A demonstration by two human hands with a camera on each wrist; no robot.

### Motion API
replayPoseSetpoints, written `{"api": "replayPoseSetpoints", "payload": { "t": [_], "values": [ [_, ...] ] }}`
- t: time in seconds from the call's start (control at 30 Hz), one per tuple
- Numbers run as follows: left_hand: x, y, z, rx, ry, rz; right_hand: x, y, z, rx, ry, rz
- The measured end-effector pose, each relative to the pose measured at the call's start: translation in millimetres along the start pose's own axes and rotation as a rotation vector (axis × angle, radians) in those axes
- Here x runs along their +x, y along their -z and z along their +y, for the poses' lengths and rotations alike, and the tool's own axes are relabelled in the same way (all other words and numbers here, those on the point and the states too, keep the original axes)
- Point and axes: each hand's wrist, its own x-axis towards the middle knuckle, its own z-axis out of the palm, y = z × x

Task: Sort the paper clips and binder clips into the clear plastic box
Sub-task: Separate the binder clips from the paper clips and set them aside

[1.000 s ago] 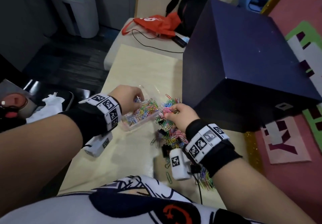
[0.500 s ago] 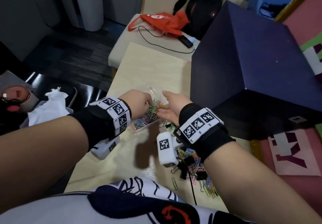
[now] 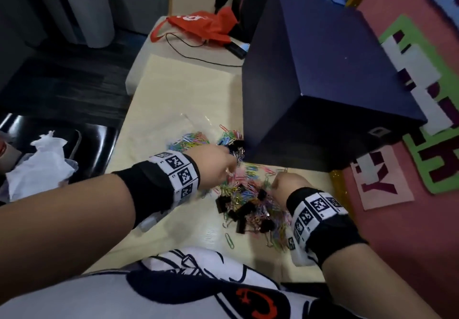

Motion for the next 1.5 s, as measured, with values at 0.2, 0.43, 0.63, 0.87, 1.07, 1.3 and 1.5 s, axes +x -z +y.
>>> {"api": "replayPoseSetpoints", "payload": {
  "t": [0.2, 0.43, 0.63, 0.87, 1.07, 1.3, 1.5],
  "values": [
    [14.2, -31.7, 46.7, 0.203, -0.214, -0.175, -1.3, -25.8, 43.7, -0.043, -0.055, -0.014],
    [23.1, -52.6, 64.5, 0.310, -0.235, -0.200, -20.7, -40.4, 66.8, 0.068, -0.173, -0.146],
    [25.4, -45.5, 61.7, 0.376, -0.112, -0.165, -19.4, -42.5, 69.9, 0.235, -0.048, 0.012],
    [45.4, -36.5, 65.9, 0.283, 0.035, -0.125, -7.5, -30.7, 85.0, 0.128, -0.109, -0.058],
    [76.3, -41.9, 66.7, 0.184, 0.159, -0.226, 5.6, -44.1, 81.2, 0.313, -0.071, -0.061],
    [82.8, -38.8, 70.7, 0.233, 0.186, -0.287, 20.7, -52.0, 67.9, 0.320, 0.219, 0.057],
    [79.8, -36.5, 64.5, 0.190, 0.206, -0.270, 30.1, -47.9, 71.7, 0.420, 0.206, 0.109]
  ]
}}
